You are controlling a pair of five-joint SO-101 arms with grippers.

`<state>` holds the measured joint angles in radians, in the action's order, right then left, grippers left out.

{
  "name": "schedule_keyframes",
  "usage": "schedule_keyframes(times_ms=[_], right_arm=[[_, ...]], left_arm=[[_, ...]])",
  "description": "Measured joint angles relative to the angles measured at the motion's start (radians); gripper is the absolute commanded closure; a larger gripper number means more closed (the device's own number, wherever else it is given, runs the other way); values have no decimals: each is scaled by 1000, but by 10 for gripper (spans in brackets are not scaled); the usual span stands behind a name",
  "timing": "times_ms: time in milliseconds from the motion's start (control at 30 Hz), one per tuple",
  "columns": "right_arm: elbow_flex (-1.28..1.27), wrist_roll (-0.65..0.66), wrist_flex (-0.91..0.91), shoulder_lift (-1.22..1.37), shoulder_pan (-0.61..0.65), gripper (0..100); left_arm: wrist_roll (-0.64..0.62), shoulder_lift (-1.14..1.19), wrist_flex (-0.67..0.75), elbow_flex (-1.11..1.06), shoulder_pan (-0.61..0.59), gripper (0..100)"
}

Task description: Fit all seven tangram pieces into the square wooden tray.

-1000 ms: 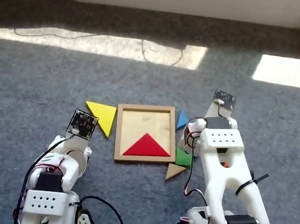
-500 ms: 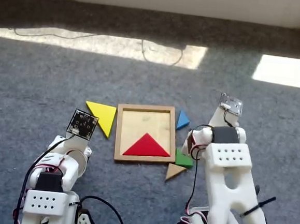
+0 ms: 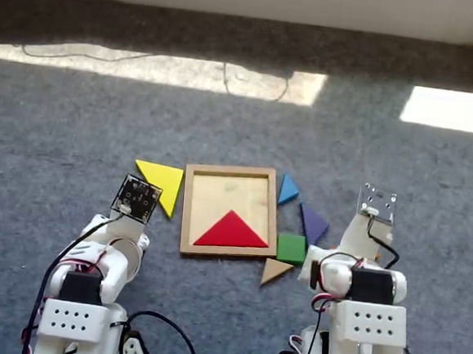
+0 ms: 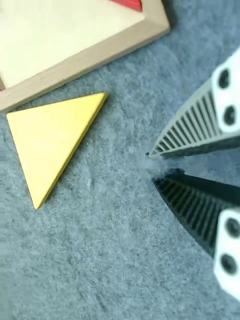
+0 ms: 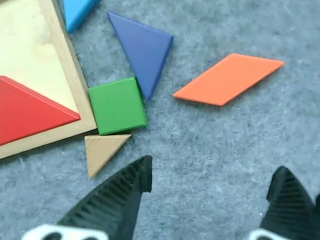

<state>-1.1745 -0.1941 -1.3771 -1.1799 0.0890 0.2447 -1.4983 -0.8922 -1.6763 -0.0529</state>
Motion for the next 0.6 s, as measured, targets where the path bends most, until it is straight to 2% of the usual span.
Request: schedule_keyframes(times_ms=[100,367,600], right_arm=[[-21,6,0,-69,-21,646],[-23,6,0,-137,-23,646],[-23,6,0,-137,-23,646]], left_arm=[[0,0,0,0,61,949],[0,0,-12,11,55,948],[0,0,-38,201,-203,937]])
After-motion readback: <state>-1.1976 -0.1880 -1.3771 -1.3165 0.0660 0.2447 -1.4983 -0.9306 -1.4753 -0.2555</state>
